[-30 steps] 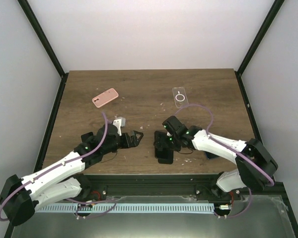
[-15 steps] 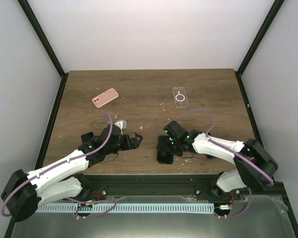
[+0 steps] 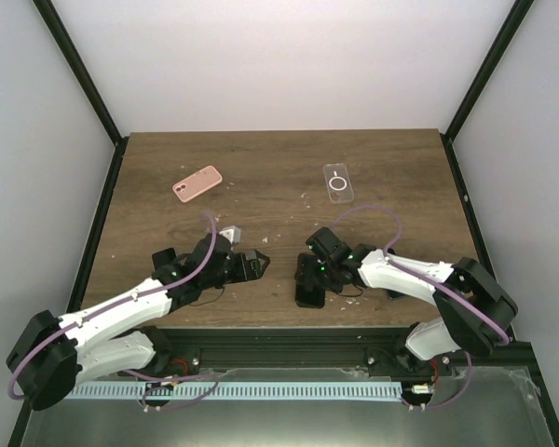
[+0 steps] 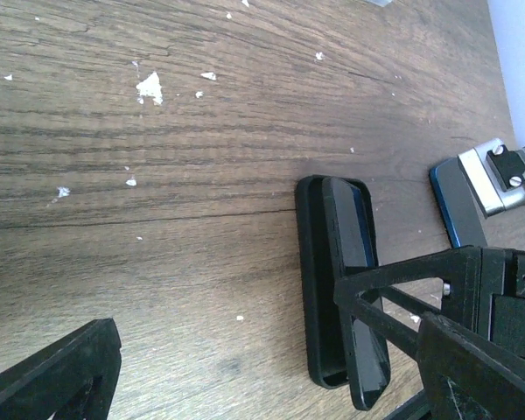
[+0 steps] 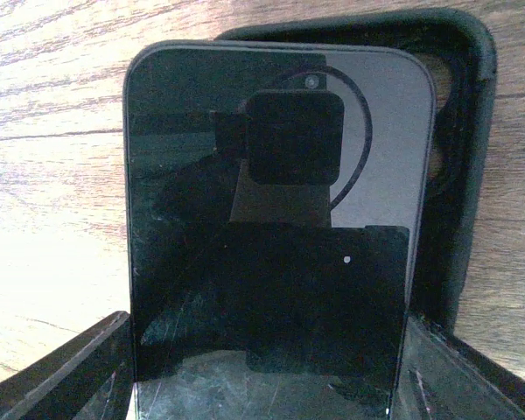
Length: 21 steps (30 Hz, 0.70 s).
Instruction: Put the phone into the phone case
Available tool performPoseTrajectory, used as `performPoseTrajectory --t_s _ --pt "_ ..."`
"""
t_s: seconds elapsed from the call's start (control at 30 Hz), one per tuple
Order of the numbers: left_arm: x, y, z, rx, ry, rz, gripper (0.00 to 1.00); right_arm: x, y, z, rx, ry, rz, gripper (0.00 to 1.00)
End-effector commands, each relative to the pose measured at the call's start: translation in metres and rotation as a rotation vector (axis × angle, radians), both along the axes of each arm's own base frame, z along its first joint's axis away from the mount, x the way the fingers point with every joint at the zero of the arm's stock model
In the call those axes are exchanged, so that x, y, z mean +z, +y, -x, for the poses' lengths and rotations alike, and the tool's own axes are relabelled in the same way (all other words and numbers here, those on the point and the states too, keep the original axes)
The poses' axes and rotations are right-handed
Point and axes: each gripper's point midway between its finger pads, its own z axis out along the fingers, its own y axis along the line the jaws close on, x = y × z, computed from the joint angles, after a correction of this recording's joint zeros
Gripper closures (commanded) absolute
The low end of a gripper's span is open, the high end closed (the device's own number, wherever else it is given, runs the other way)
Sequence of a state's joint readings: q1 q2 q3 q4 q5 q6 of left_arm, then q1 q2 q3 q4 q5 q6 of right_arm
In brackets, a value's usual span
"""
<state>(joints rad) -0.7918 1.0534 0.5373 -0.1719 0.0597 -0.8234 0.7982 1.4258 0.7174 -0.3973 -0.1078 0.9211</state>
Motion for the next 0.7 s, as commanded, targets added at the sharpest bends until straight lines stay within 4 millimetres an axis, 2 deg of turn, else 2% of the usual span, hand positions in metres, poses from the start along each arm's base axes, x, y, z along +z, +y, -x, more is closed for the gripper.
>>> performPoseTrajectory --t_s 0.0,0.33,0.67 --pt "0.002 -0.003 -0.002 -0.001 -0.002 0.023 0.07 0.004 0.004 -0.007 0.001 -0.041 -0.004 0.40" --pt "-0.003 -0.008 0.000 -0.017 0.024 0.019 0.08 -0.001 0.002 -0.010 0.006 -0.049 0.027 0.36" --pt "-0.009 -0.013 0.001 -0.035 0.054 0.019 0.12 0.013 0.002 -0.007 0.025 -0.065 0.008 0.19"
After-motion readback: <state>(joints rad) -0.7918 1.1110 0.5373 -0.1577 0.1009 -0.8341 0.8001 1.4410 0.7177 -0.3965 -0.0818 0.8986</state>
